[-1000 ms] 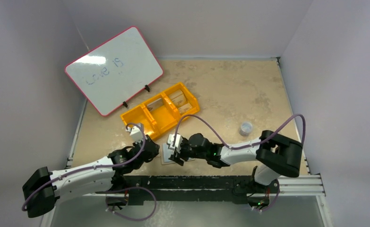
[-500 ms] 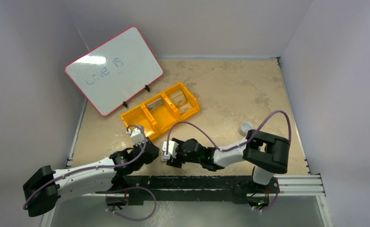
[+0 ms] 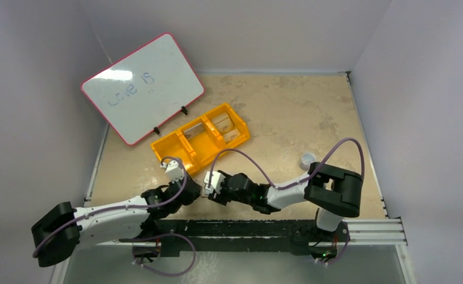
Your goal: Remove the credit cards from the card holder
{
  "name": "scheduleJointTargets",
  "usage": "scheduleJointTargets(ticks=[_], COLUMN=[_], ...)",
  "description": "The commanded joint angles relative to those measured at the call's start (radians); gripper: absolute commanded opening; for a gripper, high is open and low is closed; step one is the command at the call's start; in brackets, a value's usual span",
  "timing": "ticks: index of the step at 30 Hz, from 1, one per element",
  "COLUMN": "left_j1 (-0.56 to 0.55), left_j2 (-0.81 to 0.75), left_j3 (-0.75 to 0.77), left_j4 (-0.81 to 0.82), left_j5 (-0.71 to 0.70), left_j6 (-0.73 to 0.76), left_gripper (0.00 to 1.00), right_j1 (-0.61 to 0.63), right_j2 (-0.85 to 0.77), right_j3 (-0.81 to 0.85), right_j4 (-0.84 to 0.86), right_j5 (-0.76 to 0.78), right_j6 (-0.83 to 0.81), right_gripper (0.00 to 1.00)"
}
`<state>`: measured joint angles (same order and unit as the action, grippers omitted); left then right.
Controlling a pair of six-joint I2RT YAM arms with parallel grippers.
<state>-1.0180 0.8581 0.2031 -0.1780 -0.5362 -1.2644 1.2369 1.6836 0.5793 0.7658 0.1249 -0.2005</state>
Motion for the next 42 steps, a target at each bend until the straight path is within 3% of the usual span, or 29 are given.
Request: scheduleJointTargets(ticks=[1,6,13,18,21,27,31,35,42], left_j1=[-0.006,-0.005,-0.006,-0.005,-0.005,-0.004,0.009,0.054,0.066], left_j2=[0.046,0.104,0.109,0.058,0.018,0.006,0.044,0.069,0.099], left_j3=[-0.017,-0.026,-0.026,-0.017,0.013,0.122,0.185,0.178,0.155], left_j4=[0.081,0.136,0.158,0.148,0.112,0.055,-0.03,-0.03,-0.006], left_j5=[0.01,0.004,0.002,-0.013,-0.035,-0.081,-0.144,-0.111,-0.087], left_j6=[-0.008,-0.02,-0.018,-0.008,0.021,0.105,0.105,0.101,0.102], left_gripper=[0.13,0.13,0.13,0.13,0.17,0.3,0.41,0.44,0.46], right_j1=[0.003,0.003,0.003,0.003,0.003,-0.005,-0.097,-0.203,-0.212], right_j2=[-0.02,-0.061,-0.122,-0.162,-0.163,-0.22,-0.254,-0.259,-0.248], right_j3=[0.023,0.01,-0.037,-0.068,-0.073,-0.128,-0.096,-0.03,0.016], right_j4=[0.016,0.025,0.014,0.038,0.047,0.102,0.008,-0.098,-0.155], right_j5=[0.089,0.158,0.29,0.16,0.127,0.195,0.113,0.004,-0.024], right_j6=[0.053,0.083,0.183,0.217,0.261,0.325,0.427,0.52,0.542], right_gripper=[0.59,0.53,0.51,0.63,0.65,0.68,0.69,0.69,0.7])
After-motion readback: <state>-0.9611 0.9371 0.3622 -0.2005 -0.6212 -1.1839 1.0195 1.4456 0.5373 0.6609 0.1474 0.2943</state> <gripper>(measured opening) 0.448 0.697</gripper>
